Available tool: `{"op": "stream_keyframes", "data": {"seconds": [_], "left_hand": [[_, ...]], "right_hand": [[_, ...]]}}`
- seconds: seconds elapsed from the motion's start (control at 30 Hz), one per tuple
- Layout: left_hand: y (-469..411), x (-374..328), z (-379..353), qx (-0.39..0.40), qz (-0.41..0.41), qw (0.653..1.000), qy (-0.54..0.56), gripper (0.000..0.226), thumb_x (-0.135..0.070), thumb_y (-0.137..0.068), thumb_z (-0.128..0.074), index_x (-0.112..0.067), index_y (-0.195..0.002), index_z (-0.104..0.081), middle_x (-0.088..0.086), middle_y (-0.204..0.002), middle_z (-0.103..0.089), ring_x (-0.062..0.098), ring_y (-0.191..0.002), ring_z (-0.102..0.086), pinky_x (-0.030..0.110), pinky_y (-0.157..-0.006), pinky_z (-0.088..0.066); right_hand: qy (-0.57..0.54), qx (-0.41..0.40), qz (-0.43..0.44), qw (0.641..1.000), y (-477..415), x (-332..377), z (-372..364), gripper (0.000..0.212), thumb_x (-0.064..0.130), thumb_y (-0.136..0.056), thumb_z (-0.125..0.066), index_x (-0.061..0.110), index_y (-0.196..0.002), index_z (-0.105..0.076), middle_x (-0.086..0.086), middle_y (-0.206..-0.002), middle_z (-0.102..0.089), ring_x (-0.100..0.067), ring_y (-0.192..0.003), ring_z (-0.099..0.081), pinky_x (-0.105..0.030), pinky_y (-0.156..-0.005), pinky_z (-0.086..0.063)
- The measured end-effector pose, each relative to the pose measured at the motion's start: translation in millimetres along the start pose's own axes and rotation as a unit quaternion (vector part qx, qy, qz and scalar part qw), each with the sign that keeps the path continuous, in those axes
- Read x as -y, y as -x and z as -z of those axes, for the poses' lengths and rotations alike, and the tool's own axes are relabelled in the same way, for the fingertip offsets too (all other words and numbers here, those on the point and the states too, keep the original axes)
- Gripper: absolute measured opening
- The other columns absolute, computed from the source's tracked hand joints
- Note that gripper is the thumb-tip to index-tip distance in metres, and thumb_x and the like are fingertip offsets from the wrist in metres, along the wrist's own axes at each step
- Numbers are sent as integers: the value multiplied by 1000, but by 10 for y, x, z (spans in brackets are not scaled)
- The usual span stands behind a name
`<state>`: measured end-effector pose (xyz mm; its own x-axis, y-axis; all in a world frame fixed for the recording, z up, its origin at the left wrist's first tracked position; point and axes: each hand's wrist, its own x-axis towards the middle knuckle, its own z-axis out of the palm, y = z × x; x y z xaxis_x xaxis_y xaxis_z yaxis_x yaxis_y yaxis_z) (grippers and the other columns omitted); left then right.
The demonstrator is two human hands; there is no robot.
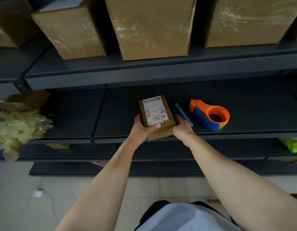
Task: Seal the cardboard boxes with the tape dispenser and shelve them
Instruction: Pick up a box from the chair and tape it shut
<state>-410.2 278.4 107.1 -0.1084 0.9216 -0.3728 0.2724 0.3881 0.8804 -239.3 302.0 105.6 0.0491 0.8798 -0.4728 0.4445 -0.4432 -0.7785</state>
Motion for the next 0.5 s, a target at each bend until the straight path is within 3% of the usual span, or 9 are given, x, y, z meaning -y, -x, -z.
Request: {"op": "stream_keyframes", "data": {"seconds": [0.07,0.17,0.23,0.33,0.43,0.5], "left_hand": [[18,-1,-49,5,-17,1000,-17,99,-33,-63,-85,-20,-142,-27,-5,-130,-51,12,-120,-48,24,-94,-39],[45,-38,-124,-12,-22,998,-56,103,-40,-50,-88,-26,-137,-34,-18,-108,-54,2,-101,-51,14,-79,-40],[47,-22,-143,-25,-26,995,-95,98,-35,-56,-87,-28,-137,-33,-22,-98,-51,4,-99,-53,15,-74,-39],[58,7,-118,-39,-35,990,-132,93,-21,-63,-85,-29,-139,-32,-23,-96,-53,6,-100,-56,21,-79,-44],[124,-51,-113,-51,-52,988,-137,89,-19,-64,-84,-30,-138,-35,-24,-94,-55,-1,-91,-57,25,-79,-53],[178,-83,-137,-67,-61,987,-132,88,-19,-66,-84,-26,-139,-34,-24,-93,-53,-4,-87,-55,17,-72,-51]], "right_hand": [[-7,73,44,996,53,-13,-29,81,16,-88,-64,31,-152,-17,-1,-147,-42,-21,-134,-40,-35,-106,-36],[-17,83,81,993,49,-37,-91,100,21,-80,-77,27,-154,-10,0,-145,-46,-19,-136,-38,-35,-111,-29],[-18,71,107,992,43,-75,-106,90,16,-80,-76,27,-151,-21,2,-139,-52,-15,-132,-43,-28,-106,-31],[-24,56,141,988,63,-138,-70,73,13,-79,-75,30,-140,-40,11,-119,-60,-6,-116,-48,-21,-94,-32],[-36,44,164,985,97,-158,-5,65,15,-79,-75,27,-136,-46,18,-106,-56,-2,-107,-47,-21,-92,-32],[-32,41,182,982,122,-154,55,61,17,-80,-75,25,-135,-48,19,-105,-55,-1,-106,-47,-20,-91,-33]]}}
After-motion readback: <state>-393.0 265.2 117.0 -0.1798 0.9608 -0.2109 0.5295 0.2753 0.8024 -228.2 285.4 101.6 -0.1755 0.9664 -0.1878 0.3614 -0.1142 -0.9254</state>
